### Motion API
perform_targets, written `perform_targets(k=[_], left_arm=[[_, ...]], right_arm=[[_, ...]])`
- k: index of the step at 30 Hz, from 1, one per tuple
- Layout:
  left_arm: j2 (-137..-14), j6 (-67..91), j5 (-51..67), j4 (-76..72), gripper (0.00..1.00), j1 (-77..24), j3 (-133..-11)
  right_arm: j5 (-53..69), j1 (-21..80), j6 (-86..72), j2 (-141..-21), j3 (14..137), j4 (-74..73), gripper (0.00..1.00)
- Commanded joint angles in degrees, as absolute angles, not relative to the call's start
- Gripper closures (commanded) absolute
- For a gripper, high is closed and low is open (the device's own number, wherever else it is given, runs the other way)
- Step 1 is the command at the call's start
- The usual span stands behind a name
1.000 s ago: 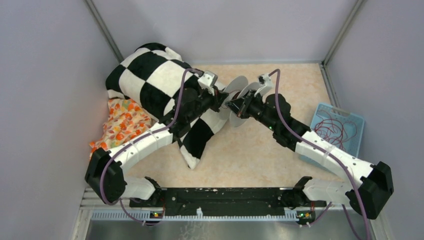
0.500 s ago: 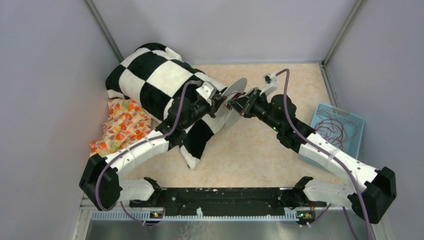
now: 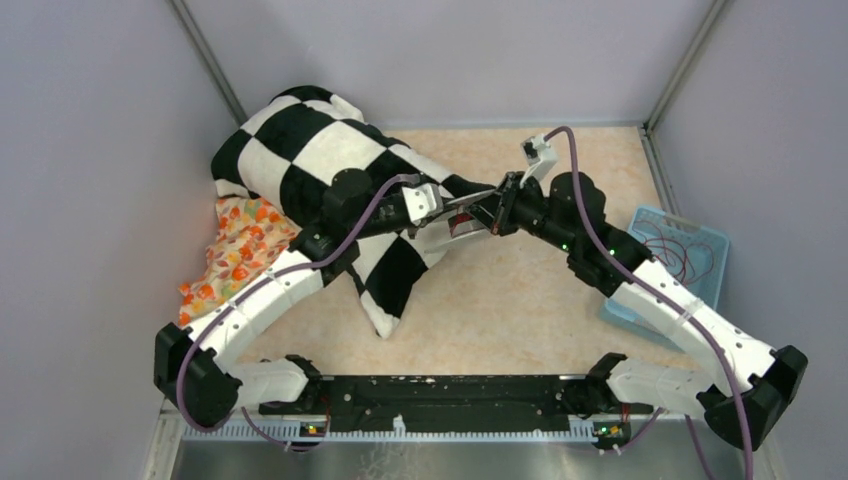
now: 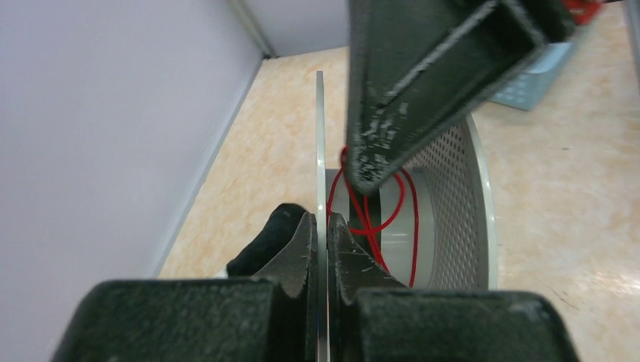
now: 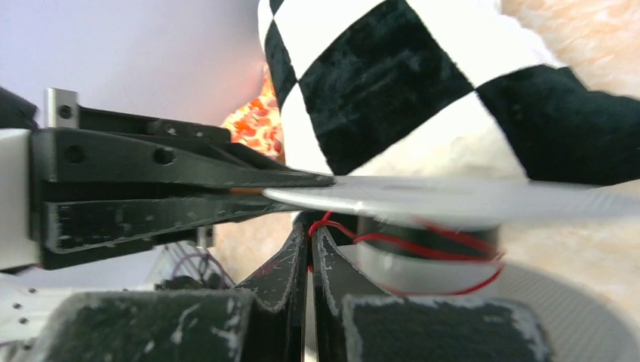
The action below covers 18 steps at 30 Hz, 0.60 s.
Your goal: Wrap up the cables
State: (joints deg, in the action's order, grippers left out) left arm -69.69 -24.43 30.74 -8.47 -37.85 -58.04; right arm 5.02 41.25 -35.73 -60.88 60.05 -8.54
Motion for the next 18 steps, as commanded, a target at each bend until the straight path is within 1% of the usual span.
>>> perform_targets(k=[1,7,10,12,14,16,18], left_arm=[[-66.5,-32.2,48.4,0.7,1.0,-35.6,-66.2],[-68.3,-35.0,62.1,13.6,1.0,-31.9,-73.1],[-69.4,-36.3,64.7,19.2,1.0,-30.7,-76.4],[-69.9,-34.3,66.9,19.4,1.0,-29.5,-77.4],[-70.4,-31.8,72.2,18.5,1.0,-27.6,-78.0],[-71.4,-28.0,77.7,15.9,1.0,-26.3,-78.1],[-72.3,-22.6,80.6,12.6,1.0,-25.1,-78.5]], right_arm=[[9.1,39.7,-21.9,-61.6,69.6,-19.8,1.0],[19.8,39.3,-9.8,-62.0,74.6,-26.8,1.0],[25.6,38.9,-5.1,-61.5,76.5,-30.3,1.0],[28.3,38.9,-2.0,-60.8,77.2,-32.6,1.0],[29.4,38.9,-0.4,-59.9,76.5,-33.1,1.0],[30.5,38.9,1.4,-58.6,74.6,-32.0,1.0],[33.7,38.9,1.8,-56.6,71.5,-28.9,1.0]])
